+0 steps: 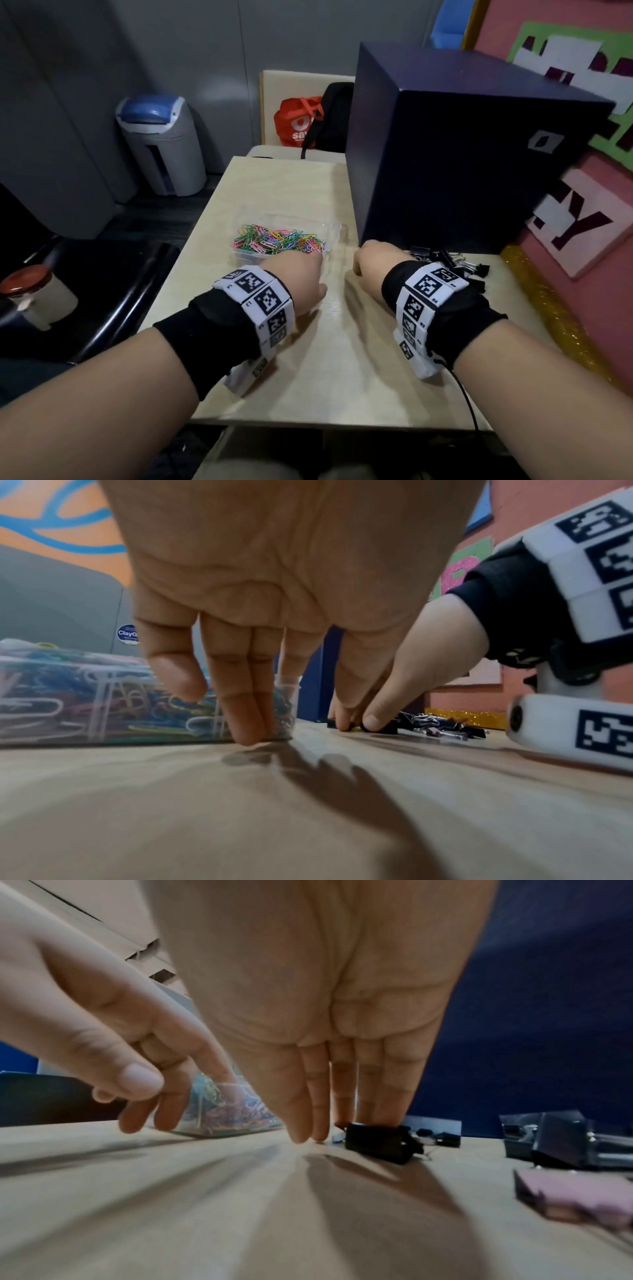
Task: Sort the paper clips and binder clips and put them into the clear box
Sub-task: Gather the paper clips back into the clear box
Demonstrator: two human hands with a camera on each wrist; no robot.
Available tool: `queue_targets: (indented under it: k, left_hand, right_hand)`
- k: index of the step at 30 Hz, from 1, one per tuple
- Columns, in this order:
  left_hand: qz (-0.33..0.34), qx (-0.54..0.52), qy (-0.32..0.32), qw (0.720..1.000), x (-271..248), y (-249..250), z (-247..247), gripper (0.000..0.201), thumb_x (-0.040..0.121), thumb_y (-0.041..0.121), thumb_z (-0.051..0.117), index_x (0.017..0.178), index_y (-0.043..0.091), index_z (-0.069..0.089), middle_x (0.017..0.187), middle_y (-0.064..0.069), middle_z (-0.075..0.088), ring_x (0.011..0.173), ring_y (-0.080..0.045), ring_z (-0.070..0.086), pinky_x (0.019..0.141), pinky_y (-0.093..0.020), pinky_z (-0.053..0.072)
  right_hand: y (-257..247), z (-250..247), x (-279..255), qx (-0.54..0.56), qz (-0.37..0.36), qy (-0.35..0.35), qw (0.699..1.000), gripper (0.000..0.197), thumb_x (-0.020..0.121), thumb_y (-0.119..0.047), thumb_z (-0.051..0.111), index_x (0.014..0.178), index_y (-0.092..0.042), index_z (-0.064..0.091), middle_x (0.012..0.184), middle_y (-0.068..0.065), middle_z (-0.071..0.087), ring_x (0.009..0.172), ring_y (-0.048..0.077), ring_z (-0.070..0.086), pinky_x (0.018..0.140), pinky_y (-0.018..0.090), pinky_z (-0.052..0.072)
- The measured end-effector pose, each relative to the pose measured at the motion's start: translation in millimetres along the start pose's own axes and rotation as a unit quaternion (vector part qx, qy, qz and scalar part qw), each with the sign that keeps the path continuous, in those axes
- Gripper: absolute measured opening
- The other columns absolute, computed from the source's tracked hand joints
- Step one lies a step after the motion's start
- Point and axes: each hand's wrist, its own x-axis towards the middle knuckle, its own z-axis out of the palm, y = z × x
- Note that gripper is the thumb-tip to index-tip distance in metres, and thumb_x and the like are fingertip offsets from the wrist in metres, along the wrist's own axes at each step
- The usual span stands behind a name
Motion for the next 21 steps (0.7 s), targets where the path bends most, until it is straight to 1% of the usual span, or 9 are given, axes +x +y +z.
queue_targets:
  k: [2,5,7,10,12,14,17,19,21]
  left_hand:
    - [0.003,-0.001,0.003,1.000,-1,-2,-2,0.026,0.094,0.035,0.045,0.111,0.017,0.053,0.105,-0.004,0.065,0.099,-0.027,0.059,0.083,-0.037,0.051]
    - [0.016,-0.009,-0.003,1.000,-2,-8,-4,0.026,0.094,0.036,0.043,0.111,0.021,0.057,0.103,-0.002,0.066,0.099,-0.026,0.060,0.085,-0.037,0.051]
    - [0.027,-0.013,-0.002,1.000,-4,-12,-5,0.027,0.094,0.037,0.044,0.113,0.025,0.058,0.104,0.000,0.068,0.101,-0.026,0.061,0.087,-0.036,0.052]
    - [0.026,-0.015,0.003,1.000,-6,-22,-7,0.028,0.094,0.044,0.045,0.115,0.031,0.059,0.106,0.004,0.069,0.102,-0.024,0.062,0.088,-0.035,0.051]
    - [0.011,-0.026,0.001,1.000,-6,-29,-8,0.029,0.094,0.049,0.045,0.111,0.033,0.060,0.103,0.006,0.068,0.101,-0.022,0.062,0.088,-0.035,0.051]
    - [-0.007,-0.032,0.001,0.999,-5,-36,-11,0.029,0.092,0.052,0.046,0.102,0.031,0.063,0.096,0.004,0.068,0.096,-0.023,0.062,0.087,-0.036,0.052]
    - [-0.023,-0.027,-0.008,0.999,-4,-45,-17,0.030,0.092,0.049,0.048,0.094,0.025,0.066,0.089,0.002,0.067,0.089,-0.022,0.061,0.084,-0.037,0.053]
    - [-0.025,-0.022,-0.011,0.999,-5,-49,-22,0.025,0.091,0.046,0.053,0.095,0.027,0.069,0.090,0.003,0.067,0.086,-0.020,0.059,0.083,-0.036,0.053]
    - [-0.022,-0.001,0.001,1.000,-6,-48,-26,0.019,0.091,0.039,0.054,0.101,0.029,0.068,0.097,0.003,0.068,0.090,-0.021,0.059,0.083,-0.034,0.053]
  right_hand:
    - [1,4,-3,0.014,-0.009,0.029,0.999,0.034,0.090,-0.003,0.046,0.120,-0.012,0.060,0.122,0.010,0.054,0.106,0.027,0.059,0.091,0.038,0.053]
    - [3,8,-7,0.058,-0.007,0.053,0.997,0.041,0.089,-0.001,0.045,0.126,-0.015,0.054,0.122,0.009,0.050,0.110,0.028,0.057,0.088,0.035,0.049]
    - [4,7,-8,0.040,-0.007,0.035,0.999,0.041,0.091,-0.005,0.046,0.130,-0.016,0.054,0.125,0.010,0.048,0.113,0.028,0.054,0.088,0.034,0.047]
    - [3,4,-10,0.016,-0.004,0.014,1.000,0.036,0.091,-0.011,0.049,0.126,-0.014,0.059,0.124,0.011,0.046,0.110,0.027,0.054,0.085,0.031,0.048]
    - [5,1,-13,0.015,-0.007,0.018,1.000,0.035,0.091,-0.014,0.051,0.124,-0.012,0.060,0.124,0.011,0.051,0.111,0.026,0.055,0.086,0.031,0.049]
    - [8,-2,-19,0.039,-0.006,0.030,0.999,0.032,0.091,-0.018,0.052,0.120,-0.013,0.064,0.119,0.009,0.061,0.108,0.026,0.059,0.088,0.031,0.053]
    - [16,-9,-25,0.116,0.005,0.052,0.992,0.030,0.092,-0.022,0.052,0.118,-0.015,0.066,0.115,0.004,0.066,0.106,0.023,0.061,0.090,0.033,0.054]
    - [22,-11,-26,0.161,0.022,0.066,0.984,0.028,0.093,-0.022,0.052,0.117,-0.016,0.066,0.113,0.004,0.066,0.103,0.021,0.063,0.089,0.033,0.054]
    - [27,-11,-23,0.184,0.047,0.074,0.979,0.027,0.093,-0.018,0.051,0.115,-0.016,0.066,0.109,0.005,0.067,0.098,0.022,0.064,0.085,0.033,0.056]
